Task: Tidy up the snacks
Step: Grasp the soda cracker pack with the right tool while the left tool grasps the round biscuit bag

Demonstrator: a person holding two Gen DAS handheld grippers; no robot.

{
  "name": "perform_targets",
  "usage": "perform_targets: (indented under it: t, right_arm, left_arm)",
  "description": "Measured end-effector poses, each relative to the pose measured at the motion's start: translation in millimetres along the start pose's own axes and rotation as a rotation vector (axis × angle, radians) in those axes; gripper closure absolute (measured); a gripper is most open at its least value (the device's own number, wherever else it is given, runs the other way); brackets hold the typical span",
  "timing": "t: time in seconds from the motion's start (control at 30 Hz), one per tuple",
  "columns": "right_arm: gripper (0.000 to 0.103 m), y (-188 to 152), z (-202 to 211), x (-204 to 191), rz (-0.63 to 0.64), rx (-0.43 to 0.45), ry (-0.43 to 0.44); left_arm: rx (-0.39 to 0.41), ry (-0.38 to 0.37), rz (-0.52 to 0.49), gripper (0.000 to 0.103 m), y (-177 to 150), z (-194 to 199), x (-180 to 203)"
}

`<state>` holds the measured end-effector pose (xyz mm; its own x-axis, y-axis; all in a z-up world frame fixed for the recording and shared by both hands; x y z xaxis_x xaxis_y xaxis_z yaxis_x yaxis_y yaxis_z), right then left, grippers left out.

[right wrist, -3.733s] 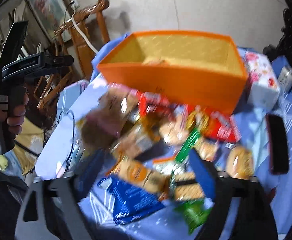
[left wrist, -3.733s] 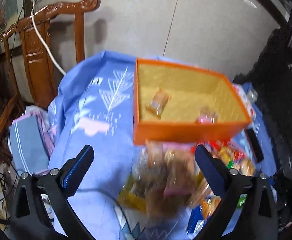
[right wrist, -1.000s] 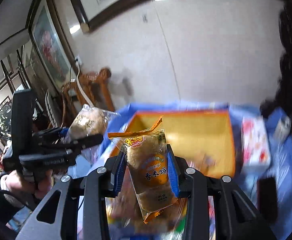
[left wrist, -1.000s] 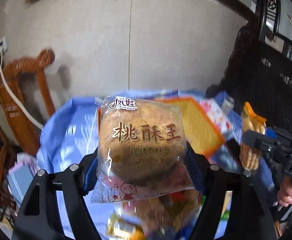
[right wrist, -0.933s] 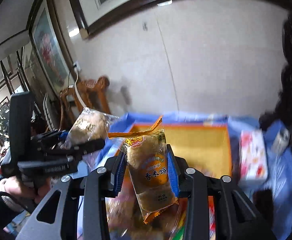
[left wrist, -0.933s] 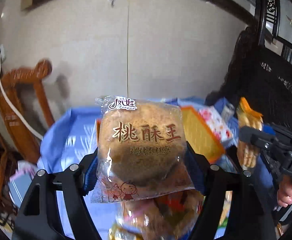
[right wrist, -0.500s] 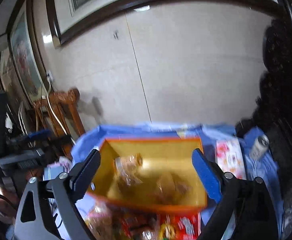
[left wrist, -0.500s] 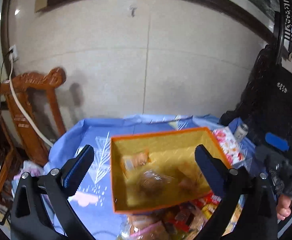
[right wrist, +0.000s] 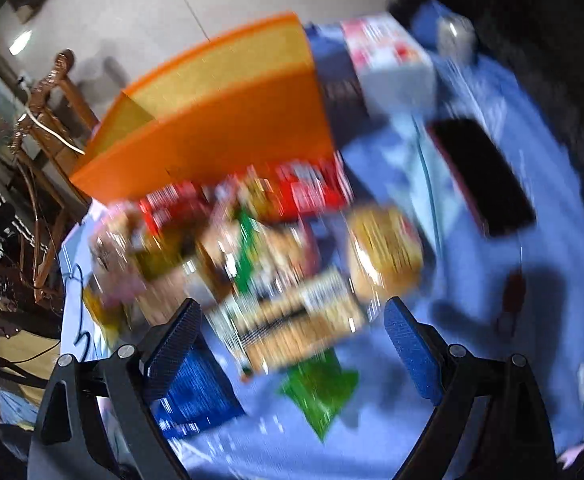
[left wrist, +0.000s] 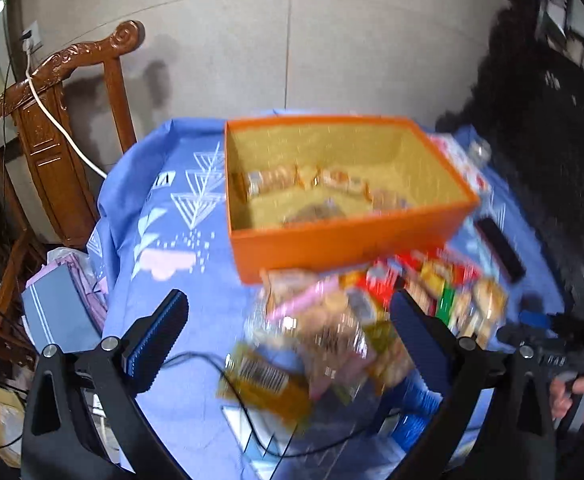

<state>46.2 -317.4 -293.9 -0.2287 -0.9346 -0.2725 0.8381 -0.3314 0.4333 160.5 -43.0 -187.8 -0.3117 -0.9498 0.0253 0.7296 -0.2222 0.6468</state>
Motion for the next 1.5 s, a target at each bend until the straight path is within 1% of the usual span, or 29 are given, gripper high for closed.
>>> perform_targets:
  t: [0.07, 0.13, 0.23, 0.33, 0.4, 0.5, 0.53, 0.6, 0.67, 0.73, 0.77, 0.83, 0.93, 0.97, 1.0, 1.07, 1.17, 1.27, 1.37, 1.4, 1.43, 1.47, 1.5]
  right_arm:
    - [0.010, -12.1, -3.2, 3.8, -0.027, -0.020, 0.003]
    - [0.010, -15.5, -6.9, 5.7, -0.043, -0.026, 0.009]
    - [0.010, -20.0, -22.4, 3.0, -0.068, -0.080, 0.009]
    - [0.010, -20.5, -43.0, 6.0, -0.119, -0.139, -0.006]
    - [0.010, -25.2, -57.5, 4.9, -0.192, -0.179, 0.018]
    - [0.010, -26.9, -71.1, 3.1, -0.246, -0.205, 0.031]
    - [0.010, -26.9, -73.5, 3.6, -0.261, -0.207, 0.029]
    - [0.009, -23.2, -77.4, 8.4, -0.333, -0.193, 0.034]
    - [0.013, -18.4, -78.1, 15.3, -0.407, -0.183, 0.038]
    - [0.028, -16.1, -77.3, 22.5, -0.450, -0.180, 0.024]
    - [0.031, -14.7, -77.1, 25.4, -0.450, -0.181, 0.016]
    - [0.043, -13.2, -77.4, 29.1, -0.443, -0.186, -0.004]
    - [0.048, -7.7, -78.6, 31.4, -0.398, -0.179, -0.033]
    - [0.049, -6.1, -78.3, 30.9, -0.379, -0.176, -0.048]
    - [0.052, -6.0, -77.6, 30.9, -0.370, -0.172, -0.056]
    - [0.052, -5.9, -74.5, 29.3, -0.349, -0.161, -0.072]
    - [0.053, -6.6, -68.0, 21.3, -0.317, -0.143, -0.085]
    - [0.054, -9.1, -56.7, 18.5, -0.285, -0.122, -0.102]
    - [0.054, -9.0, -52.3, 17.2, -0.270, -0.112, -0.105]
    - [0.054, -9.3, -50.9, 16.4, -0.264, -0.108, -0.107]
    - [0.055, -9.6, -49.4, 16.1, -0.260, -0.105, -0.108]
    - [0.055, -9.2, -47.4, 15.7, -0.255, -0.099, -0.109]
    - [0.055, -8.8, -47.2, 15.0, -0.250, -0.095, -0.110]
  left_arm:
    - [-0.022, 0.002, -0.008, 0.004, -12.6, 0.7, -1.3]
    - [-0.041, 0.002, 0.002, 0.004, -19.9, 0.0, -3.8]
    - [-0.064, -0.001, 0.030, 0.004, -26.7, -0.5, -7.7]
    - [-0.061, -0.004, 0.052, 0.004, -26.6, 2.8, -8.9]
    - [-0.049, 0.003, 0.048, 0.004, -25.2, 5.8, -9.9]
    - [-0.053, 0.014, 0.046, 0.004, -26.3, 6.3, -11.8]
    - [-0.056, 0.017, 0.050, 0.004, -27.2, 5.8, -12.8]
    - [-0.065, 0.019, 0.061, 0.004, -29.6, 4.0, -14.2]
    - [-0.074, 0.019, 0.067, 0.004, -31.9, 1.6, -13.7]
    - [-0.081, 0.020, 0.068, 0.004, -33.2, -1.5, -12.9]
    - [-0.084, 0.018, 0.070, 0.004, -33.5, -4.0, -11.6]
    - [-0.094, 0.011, 0.074, 0.004, -34.7, -10.4, -8.0]
    - [-0.122, 0.008, 0.070, 0.004, -37.5, -26.4, -0.4]
    - [-0.135, 0.008, 0.071, 0.004, -38.8, -32.7, 1.9]
    - [-0.157, 0.007, 0.075, 0.004, -41.4, -41.6, 4.6]
    - [-0.207, 0.014, 0.100, 0.004, -47.0, -60.8, 8.6]
    - [-0.254, 0.031, 0.153, 0.004, -52.3, -83.4, 10.8]
    - [-0.315, 0.082, 0.211, 0.004, -60.0, -109.9, 15.3]
    - [-0.340, 0.086, 0.212, 0.006, -64.8, -128.3, 27.4]
    - [-0.345, 0.088, 0.200, 0.012, -66.0, -132.5, 30.5]
    - [-0.356, 0.089, 0.185, 0.025, -68.7, -137.8, 34.1]
    - [-0.367, 0.078, 0.179, 0.029, -70.9, -141.2, 36.5]
    - [-0.366, 0.085, 0.174, 0.032, -72.3, -142.9, 36.9]
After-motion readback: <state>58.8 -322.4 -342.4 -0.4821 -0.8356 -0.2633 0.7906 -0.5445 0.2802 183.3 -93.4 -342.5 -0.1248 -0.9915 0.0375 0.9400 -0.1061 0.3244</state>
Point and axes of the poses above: each gripper's, at about its wrist camera, not at the fingertips, and z roughly against the way its jaws point, x to its right, y to its top, the point moved 9 cm from there along -z, roughly the way its jaws point, and after that the axes turned 3 degrees about x, right-handed, at the moved point
